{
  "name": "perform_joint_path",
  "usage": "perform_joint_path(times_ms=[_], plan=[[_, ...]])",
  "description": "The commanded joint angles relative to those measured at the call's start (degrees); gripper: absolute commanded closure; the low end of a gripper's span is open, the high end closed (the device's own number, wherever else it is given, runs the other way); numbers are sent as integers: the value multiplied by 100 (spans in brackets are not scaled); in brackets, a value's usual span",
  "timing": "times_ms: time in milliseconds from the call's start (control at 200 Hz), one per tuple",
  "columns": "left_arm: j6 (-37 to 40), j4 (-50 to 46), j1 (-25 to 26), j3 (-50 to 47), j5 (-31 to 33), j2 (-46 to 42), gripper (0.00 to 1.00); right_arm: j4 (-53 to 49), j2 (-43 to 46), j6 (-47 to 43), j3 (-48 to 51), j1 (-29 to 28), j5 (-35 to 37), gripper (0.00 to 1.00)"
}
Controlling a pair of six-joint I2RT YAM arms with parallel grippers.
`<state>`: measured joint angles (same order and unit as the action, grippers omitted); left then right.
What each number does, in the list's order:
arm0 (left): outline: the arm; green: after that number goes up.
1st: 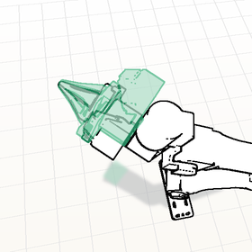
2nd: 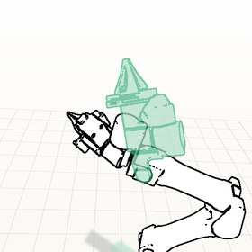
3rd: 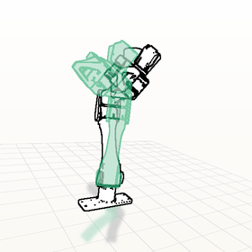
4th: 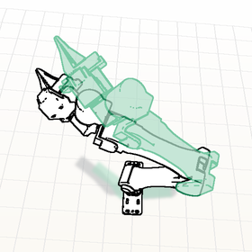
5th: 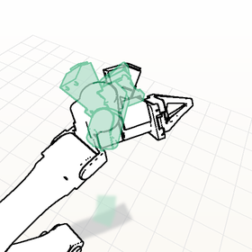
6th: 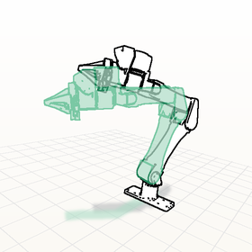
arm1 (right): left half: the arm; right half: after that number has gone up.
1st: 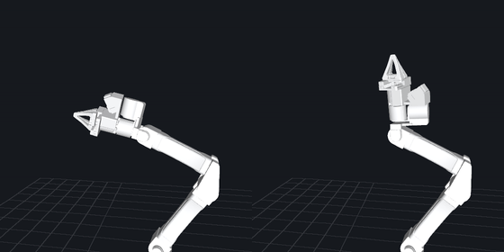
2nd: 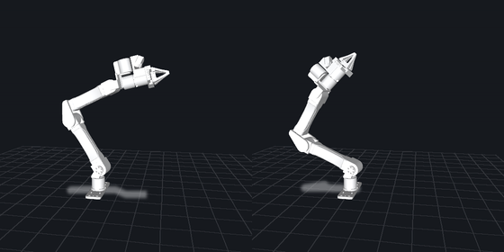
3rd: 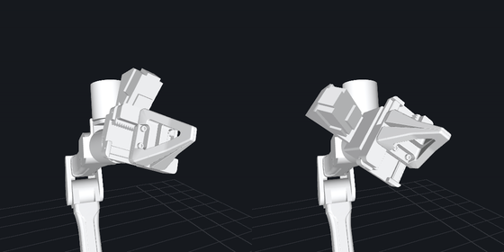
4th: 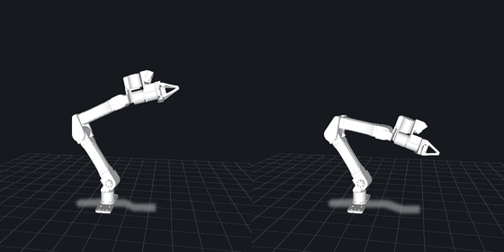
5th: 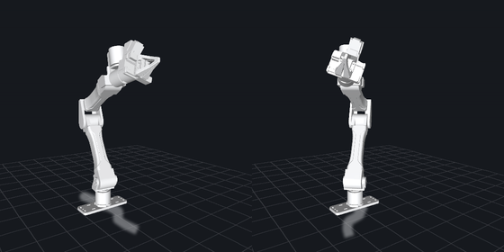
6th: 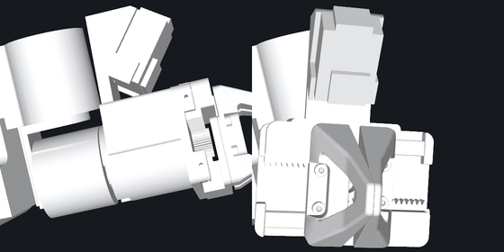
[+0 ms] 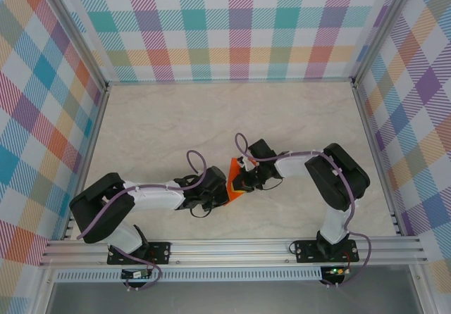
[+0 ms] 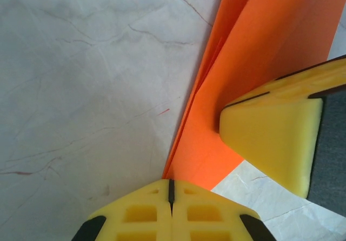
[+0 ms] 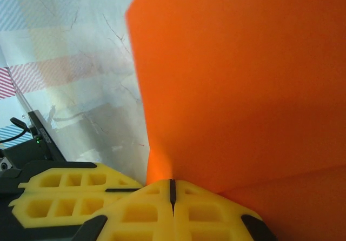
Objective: Fold a paper plane with a square sheet of paper (pick it up from the middle)
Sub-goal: Fourth fold the wing at the center of the table.
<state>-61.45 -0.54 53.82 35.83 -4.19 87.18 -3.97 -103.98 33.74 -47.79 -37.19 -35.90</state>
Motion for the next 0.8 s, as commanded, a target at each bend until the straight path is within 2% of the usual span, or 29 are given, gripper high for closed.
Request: perform_joint_path(times_ms=[0, 335, 550, 795], plan=[[124, -575, -36, 11, 102, 74, 100, -25, -140, -157, -169, -25, 25, 98], [353, 256, -109, 54, 71, -290, 100, -417, -208, -201, -179, -32, 483, 98], [310, 265, -124, 42, 26, -1, 100, -563, -203, -280, -213, -63, 648, 98], [289, -19, -122, 27, 50, 159, 100, -472, -73, -358, -258, -130, 496, 98]])
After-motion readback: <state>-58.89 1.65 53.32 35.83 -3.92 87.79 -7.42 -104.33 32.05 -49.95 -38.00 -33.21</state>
